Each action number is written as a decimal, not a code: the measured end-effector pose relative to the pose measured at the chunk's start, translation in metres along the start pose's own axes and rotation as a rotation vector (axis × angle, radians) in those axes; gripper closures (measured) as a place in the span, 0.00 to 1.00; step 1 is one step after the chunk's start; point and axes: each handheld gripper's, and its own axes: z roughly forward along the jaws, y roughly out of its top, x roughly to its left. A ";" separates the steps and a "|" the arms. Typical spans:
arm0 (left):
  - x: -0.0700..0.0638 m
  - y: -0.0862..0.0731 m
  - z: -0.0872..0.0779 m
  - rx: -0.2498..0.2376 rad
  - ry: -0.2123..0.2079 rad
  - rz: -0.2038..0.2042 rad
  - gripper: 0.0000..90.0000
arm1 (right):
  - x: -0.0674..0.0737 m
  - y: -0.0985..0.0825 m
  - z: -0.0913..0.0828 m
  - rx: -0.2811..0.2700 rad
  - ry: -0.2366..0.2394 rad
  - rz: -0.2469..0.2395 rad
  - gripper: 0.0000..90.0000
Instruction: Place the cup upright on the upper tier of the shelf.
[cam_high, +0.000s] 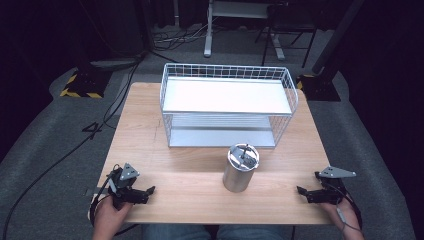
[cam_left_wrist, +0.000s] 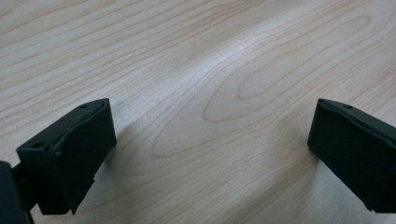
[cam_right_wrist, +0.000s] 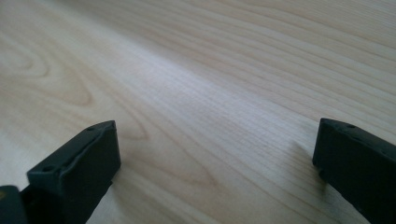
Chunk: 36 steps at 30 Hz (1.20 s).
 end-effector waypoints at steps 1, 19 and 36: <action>0.000 0.000 0.000 0.000 0.002 -0.004 0.02 | 0.001 0.003 0.001 0.024 -0.014 0.008 0.01; 0.000 0.000 0.000 0.000 0.004 -0.004 0.01 | 0.003 0.030 -0.017 -0.040 0.034 -0.018 0.04; 0.000 0.000 0.000 0.000 0.004 -0.004 0.02 | 0.020 0.062 -0.050 -0.244 0.161 -0.039 0.04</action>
